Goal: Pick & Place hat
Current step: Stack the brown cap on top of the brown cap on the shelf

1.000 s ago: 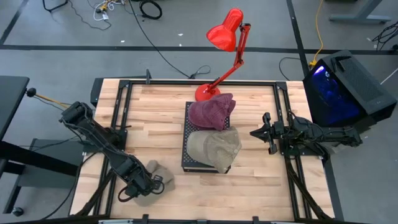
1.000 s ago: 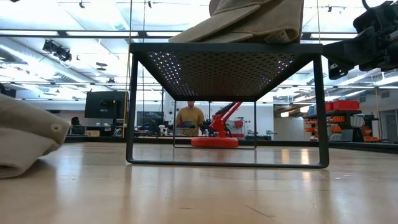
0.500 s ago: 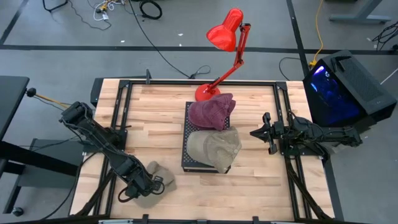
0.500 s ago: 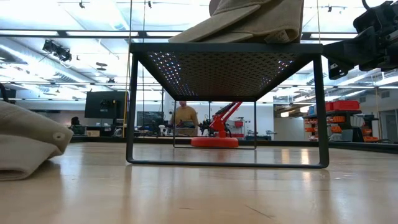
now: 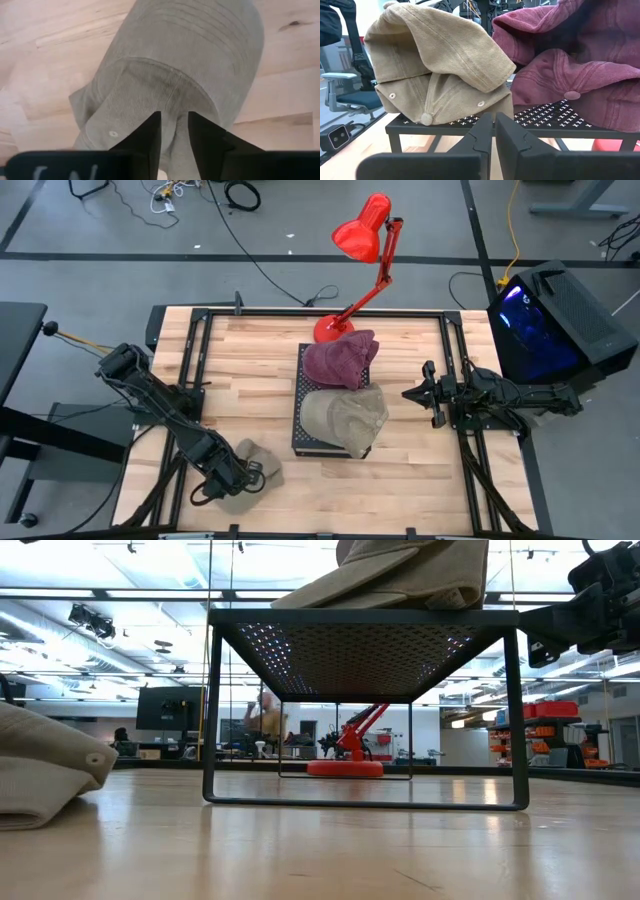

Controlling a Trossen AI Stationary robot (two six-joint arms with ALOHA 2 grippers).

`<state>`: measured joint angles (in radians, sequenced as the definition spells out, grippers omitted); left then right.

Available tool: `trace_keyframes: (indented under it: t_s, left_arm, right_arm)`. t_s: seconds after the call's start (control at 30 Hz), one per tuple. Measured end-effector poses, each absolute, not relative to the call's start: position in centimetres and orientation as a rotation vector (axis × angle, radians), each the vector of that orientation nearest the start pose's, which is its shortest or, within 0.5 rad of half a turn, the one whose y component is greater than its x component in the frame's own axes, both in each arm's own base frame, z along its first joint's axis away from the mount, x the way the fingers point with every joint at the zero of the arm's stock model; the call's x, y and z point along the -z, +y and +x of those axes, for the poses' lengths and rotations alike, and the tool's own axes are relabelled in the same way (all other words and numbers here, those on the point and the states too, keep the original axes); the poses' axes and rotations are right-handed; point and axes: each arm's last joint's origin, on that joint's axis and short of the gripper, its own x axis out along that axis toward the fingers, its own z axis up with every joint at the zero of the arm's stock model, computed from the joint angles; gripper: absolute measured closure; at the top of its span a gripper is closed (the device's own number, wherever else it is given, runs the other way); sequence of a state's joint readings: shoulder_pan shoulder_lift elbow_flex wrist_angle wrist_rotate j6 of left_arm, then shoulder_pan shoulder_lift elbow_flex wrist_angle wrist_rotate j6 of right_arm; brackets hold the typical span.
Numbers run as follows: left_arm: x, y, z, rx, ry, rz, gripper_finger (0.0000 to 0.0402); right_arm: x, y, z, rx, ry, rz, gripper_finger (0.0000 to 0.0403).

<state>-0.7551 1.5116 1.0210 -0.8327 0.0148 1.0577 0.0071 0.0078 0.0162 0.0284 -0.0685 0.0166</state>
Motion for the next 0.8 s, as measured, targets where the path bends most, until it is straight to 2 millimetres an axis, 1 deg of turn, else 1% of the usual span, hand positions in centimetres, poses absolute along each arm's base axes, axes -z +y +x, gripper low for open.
trace_keyframes:
  t_s: [0.17, 0.27, 0.47, 0.6, 0.7, 0.8]
  left_arm:
    - [-21.2, -18.7, 19.8, 1.305, 0.823, 1.344, 0.0277]
    - [-21.6, -18.7, 19.7, 1.287, 0.822, 1.326, 0.0267]
    - [-24.3, -19.0, 20.1, 1.229, 0.754, 1.270, 0.0258]
    - [-26.8, -19.3, 20.4, 1.156, 0.710, 1.202, 0.0257]
    - [-28.2, -19.4, 20.8, 1.053, 0.719, 1.113, 0.0257]
    - [-29.0, -19.4, 20.9, 0.943, 0.771, 1.004, 0.0257]
  right_arm:
    - [-17.1, 0.3, 9.7, -0.076, -0.036, 0.015, 0.0376]
    - [-17.1, 0.3, 9.7, -0.076, -0.036, 0.015, 0.0376]
    - [-17.1, 0.3, 9.7, -0.076, -0.036, 0.015, 0.0376]
    - [-17.1, 0.3, 9.7, -0.076, -0.036, 0.015, 0.0376]
    - [-17.1, 0.3, 9.7, -0.076, -0.036, 0.015, 0.0376]
    - [-17.1, 0.3, 9.7, -0.076, -0.036, 0.015, 0.0376]
